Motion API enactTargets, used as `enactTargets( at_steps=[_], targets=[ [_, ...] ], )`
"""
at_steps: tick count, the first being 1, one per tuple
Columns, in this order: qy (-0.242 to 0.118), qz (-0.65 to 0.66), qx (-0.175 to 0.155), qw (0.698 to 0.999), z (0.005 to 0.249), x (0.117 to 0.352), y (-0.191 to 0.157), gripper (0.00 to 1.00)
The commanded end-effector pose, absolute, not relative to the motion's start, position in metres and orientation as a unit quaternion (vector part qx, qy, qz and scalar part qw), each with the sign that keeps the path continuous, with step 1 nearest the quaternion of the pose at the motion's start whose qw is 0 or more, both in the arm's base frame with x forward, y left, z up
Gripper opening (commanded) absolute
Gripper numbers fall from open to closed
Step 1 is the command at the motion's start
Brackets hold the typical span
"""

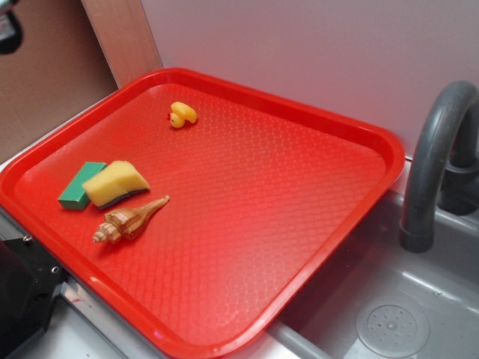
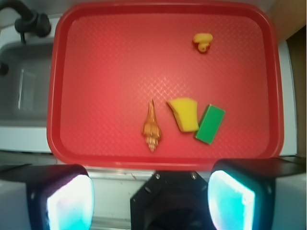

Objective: Grab the shell.

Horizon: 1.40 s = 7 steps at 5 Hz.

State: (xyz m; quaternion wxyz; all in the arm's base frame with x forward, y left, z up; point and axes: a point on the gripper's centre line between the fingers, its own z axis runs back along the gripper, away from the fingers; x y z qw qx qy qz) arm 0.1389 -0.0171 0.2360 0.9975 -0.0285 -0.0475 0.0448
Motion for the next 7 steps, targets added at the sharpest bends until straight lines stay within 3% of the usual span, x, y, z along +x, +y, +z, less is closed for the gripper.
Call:
enactTargets(
  at_steps=[1, 2, 3, 5, 7],
  targets=[
    [-0.025, 0.048, -0.031, 0.998, 0.182, 0.173, -0.009, 1.0],
    [0.017, 0.002, -0.014, 1.0, 0.131, 0.169, -0.017, 1.0],
    [0.054, -0.017, -0.01, 0.998, 0.097, 0.158, -0.024, 1.0],
    [0.091, -0.02, 0.009, 0.996, 0.051, 0.165, -0.023, 1.0],
    [0.119, -0.034, 0.009, 0.992, 0.023, 0.163, -0.026, 1.0]
  ],
)
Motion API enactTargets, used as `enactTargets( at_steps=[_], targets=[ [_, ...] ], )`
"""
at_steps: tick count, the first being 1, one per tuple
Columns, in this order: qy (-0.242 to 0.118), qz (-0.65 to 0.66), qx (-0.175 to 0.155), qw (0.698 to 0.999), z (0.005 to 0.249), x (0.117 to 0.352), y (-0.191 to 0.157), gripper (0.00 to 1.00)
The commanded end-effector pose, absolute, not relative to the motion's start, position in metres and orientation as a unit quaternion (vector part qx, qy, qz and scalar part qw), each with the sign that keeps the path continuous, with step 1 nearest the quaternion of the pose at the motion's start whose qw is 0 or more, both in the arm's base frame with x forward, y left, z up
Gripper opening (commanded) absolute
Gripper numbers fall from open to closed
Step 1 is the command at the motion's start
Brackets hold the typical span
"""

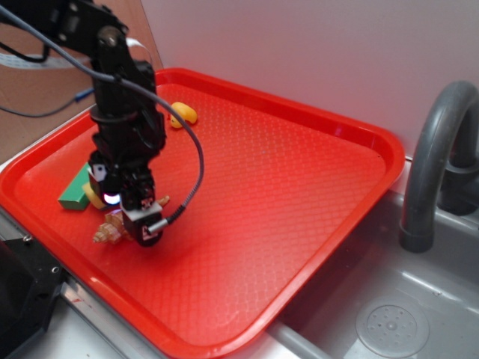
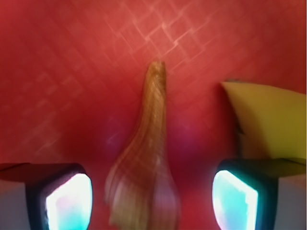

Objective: Grab the shell.

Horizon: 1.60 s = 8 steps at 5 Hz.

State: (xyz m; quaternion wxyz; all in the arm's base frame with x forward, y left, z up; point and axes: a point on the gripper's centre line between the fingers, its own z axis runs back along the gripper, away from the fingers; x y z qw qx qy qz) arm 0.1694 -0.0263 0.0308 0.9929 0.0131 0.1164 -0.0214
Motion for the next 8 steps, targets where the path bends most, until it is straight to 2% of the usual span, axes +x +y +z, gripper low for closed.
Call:
enactTargets(
  at_steps=[1, 3, 4, 5, 6, 7, 8],
  targets=[
    [0.117, -0.037, 0.021, 0.992, 0.02, 0.154, -0.031, 0.0],
    [0.111, -0.039, 0.02, 0.993, 0.027, 0.153, -0.033, 0.0],
    [0.126, 0.072, 0.001, 0.989, 0.068, 0.165, -0.012, 0.0],
    [0.084, 0.153, -0.036, 0.984, 0.118, 0.187, 0.016, 0.0],
    [0.052, 0.163, -0.042, 0.984, 0.164, 0.196, 0.018, 0.0],
    [0.005, 0.125, -0.045, 0.991, 0.198, 0.187, 0.008, 0.0],
    [-0.041, 0.091, -0.018, 0.995, 0.216, 0.173, -0.013, 0.0]
  ],
)
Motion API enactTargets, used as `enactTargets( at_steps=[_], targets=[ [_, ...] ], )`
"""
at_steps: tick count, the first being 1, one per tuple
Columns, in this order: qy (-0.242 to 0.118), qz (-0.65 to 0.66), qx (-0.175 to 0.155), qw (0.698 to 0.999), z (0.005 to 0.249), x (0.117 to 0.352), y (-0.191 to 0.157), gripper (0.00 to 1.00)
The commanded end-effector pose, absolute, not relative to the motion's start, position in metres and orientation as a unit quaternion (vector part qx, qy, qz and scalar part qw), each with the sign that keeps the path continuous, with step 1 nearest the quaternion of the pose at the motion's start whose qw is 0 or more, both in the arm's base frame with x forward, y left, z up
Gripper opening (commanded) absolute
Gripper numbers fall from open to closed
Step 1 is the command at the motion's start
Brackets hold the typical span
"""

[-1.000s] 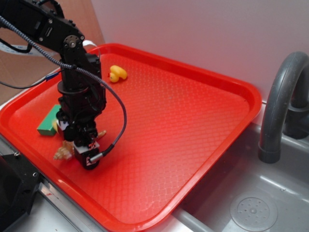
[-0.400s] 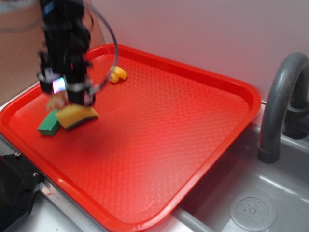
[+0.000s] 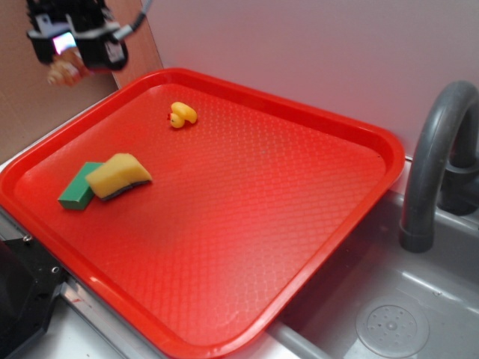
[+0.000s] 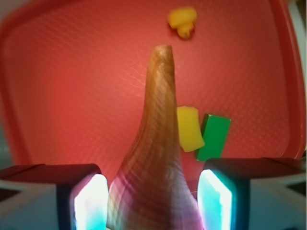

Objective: Grab the shell.

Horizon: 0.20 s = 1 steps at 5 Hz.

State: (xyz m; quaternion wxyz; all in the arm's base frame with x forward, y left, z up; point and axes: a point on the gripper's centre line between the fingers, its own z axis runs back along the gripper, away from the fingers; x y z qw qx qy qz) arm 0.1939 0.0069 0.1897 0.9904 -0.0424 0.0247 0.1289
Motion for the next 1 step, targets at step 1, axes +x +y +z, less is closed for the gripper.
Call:
enactTargets(
  at_steps=[1],
  targets=[
    [-0.029, 0.087, -0.029, 0.995, 0.2103, 0.1707, -0.0119, 0.0]
  ],
)
